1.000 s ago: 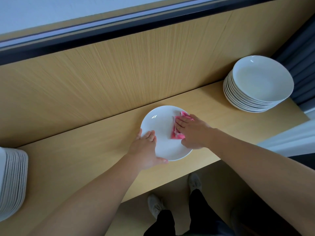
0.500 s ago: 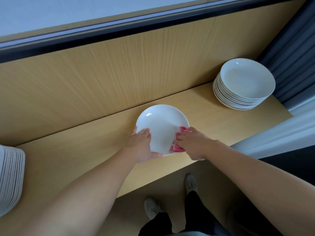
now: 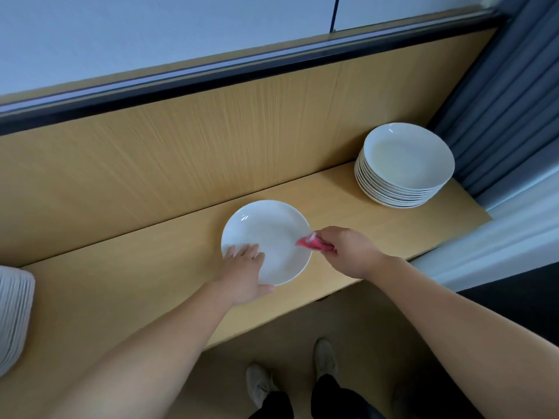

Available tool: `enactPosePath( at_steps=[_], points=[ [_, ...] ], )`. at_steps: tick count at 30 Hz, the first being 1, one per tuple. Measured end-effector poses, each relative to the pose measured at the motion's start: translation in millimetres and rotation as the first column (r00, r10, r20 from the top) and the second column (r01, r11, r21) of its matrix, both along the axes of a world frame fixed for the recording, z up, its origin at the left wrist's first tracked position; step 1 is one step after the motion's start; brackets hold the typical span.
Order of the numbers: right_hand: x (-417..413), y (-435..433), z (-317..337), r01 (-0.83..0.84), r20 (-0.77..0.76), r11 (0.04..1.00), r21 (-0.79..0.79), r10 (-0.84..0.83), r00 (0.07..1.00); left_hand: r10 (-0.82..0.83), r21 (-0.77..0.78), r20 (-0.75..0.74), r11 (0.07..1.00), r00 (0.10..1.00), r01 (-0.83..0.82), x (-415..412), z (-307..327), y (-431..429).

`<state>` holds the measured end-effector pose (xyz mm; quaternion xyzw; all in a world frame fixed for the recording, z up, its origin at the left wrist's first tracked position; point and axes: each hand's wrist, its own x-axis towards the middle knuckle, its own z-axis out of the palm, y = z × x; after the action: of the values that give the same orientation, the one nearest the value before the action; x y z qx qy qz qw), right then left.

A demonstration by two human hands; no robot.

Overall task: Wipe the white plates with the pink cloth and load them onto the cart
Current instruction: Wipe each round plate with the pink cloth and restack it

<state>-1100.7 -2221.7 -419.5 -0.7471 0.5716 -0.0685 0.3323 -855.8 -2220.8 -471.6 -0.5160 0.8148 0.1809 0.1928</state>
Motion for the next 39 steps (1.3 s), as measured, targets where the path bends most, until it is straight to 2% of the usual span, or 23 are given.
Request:
enactPosePath(
  at_steps=[3,6,11,14,18,22,26,29,34,39],
  points=[
    [-17,-4,0,0.054,0.031,0.998,-0.039,-0.053,0.998,-0.017,-0.016,-0.035,1.0,0.999,0.016,-28,-1,18],
    [-29,-6,-5,0.076,0.049,0.996,-0.044,-0.074,0.996,0.041,-0.025,-0.031,0.999,0.999,-0.042,-59,-4,32],
    [-45,-11,-4,0.054,0.112,0.998,-0.031,-0.05,0.992,0.163,-0.008,0.079,0.987,0.983,-0.163,-85,-13,37],
    [-50,-12,2,0.016,0.137,1.0,0.004,-0.016,0.99,0.169,-0.017,0.147,0.985,0.974,-0.169,-92,-13,36],
    [-55,-14,7,-0.048,0.158,0.998,-0.027,0.052,0.986,0.177,-0.036,0.211,0.984,0.961,-0.174,-99,-14,38],
    [-60,-20,8,-0.035,0.208,0.997,-0.072,0.049,0.977,0.243,-0.097,0.136,0.968,0.96,-0.232,-102,6,34],
    [-61,-34,10,-0.034,0.212,0.987,-0.16,0.068,0.975,0.37,-0.212,0.033,0.911,0.929,-0.355,-92,41,22],
    [-56,-43,23,-0.041,0.244,0.981,-0.187,0.087,0.966,0.499,-0.213,-0.103,0.834,0.86,-0.509,-75,63,9],
    [-39,-54,43,-0.038,0.315,0.969,-0.244,0.116,0.942,0.654,-0.119,-0.446,0.633,0.611,-0.765,-48,97,-4],
    [-15,-58,51,-0.105,0.307,0.952,-0.287,0.196,0.931,0.699,-0.002,-0.583,0.508,0.414,-0.861,-32,112,9]
  ],
)
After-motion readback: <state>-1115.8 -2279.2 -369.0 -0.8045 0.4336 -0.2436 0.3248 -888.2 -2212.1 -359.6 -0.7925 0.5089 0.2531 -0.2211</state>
